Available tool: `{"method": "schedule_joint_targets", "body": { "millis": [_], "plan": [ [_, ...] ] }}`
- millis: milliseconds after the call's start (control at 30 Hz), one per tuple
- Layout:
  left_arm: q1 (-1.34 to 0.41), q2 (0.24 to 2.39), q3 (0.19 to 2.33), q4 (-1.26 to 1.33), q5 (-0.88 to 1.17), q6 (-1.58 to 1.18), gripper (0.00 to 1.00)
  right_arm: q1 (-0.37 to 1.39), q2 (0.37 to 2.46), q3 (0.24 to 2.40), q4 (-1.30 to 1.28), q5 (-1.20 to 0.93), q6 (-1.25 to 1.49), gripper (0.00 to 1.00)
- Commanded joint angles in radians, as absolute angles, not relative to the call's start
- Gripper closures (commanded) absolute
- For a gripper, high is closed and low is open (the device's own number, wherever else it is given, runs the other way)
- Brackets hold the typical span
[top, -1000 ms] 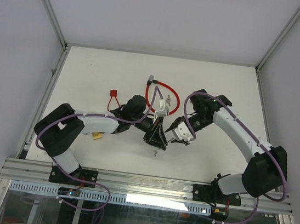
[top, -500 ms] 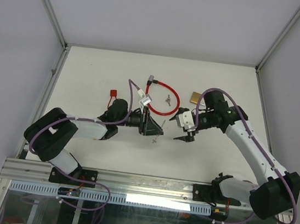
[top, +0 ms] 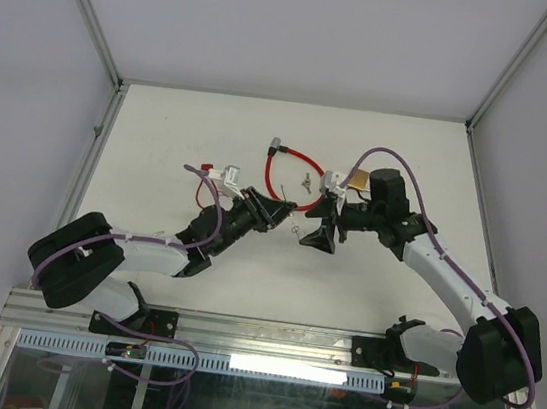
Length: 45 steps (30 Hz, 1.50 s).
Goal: Lock with the key
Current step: Lock the lock.
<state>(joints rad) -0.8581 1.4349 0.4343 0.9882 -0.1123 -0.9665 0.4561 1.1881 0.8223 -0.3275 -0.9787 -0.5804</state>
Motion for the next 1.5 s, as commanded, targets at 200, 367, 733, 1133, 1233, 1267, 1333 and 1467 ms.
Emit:
{"method": "schedule_joint_targets", "body": {
  "millis": [200,367,733,1133,1233,1267,1333,1467],
  "plan": [
    [-1.004,1.406,0.619,0.613,-0.726,-1.197,1.0,0.505,1.214,0.751,0.072,-0.873,-0.276,0.26],
    [-1.023,1.422,0.656,0.542,-0.772,-1.254,1.0,0.537,1.227,0.744,0.11,-0.656,-0.187,0.29],
    [-1.05,1.457,0.722,0.408,-0.817,-1.347,1.0,0.544,1.244,0.753,0.154,-0.506,-0.149,0.45],
    [-1.055,1.461,0.73,0.402,-0.832,-1.359,1.0,0.571,1.286,0.762,0.148,-0.589,-0.102,0.54],
    [-1.056,1.458,0.731,0.391,-0.841,-1.362,1.0,0.572,1.281,0.764,0.144,-0.591,-0.093,0.54],
    [-1.056,1.457,0.729,0.386,-0.845,-1.368,1.0,0.572,1.278,0.764,0.143,-0.582,-0.092,0.55],
    [-1.056,1.454,0.727,0.384,-0.852,-1.372,1.0,0.573,1.279,0.762,0.141,-0.566,-0.092,0.56],
    [-1.056,1.454,0.732,0.378,-0.861,-1.376,1.0,0.584,1.302,0.768,0.124,-0.56,-0.092,0.6]
  ]
}}
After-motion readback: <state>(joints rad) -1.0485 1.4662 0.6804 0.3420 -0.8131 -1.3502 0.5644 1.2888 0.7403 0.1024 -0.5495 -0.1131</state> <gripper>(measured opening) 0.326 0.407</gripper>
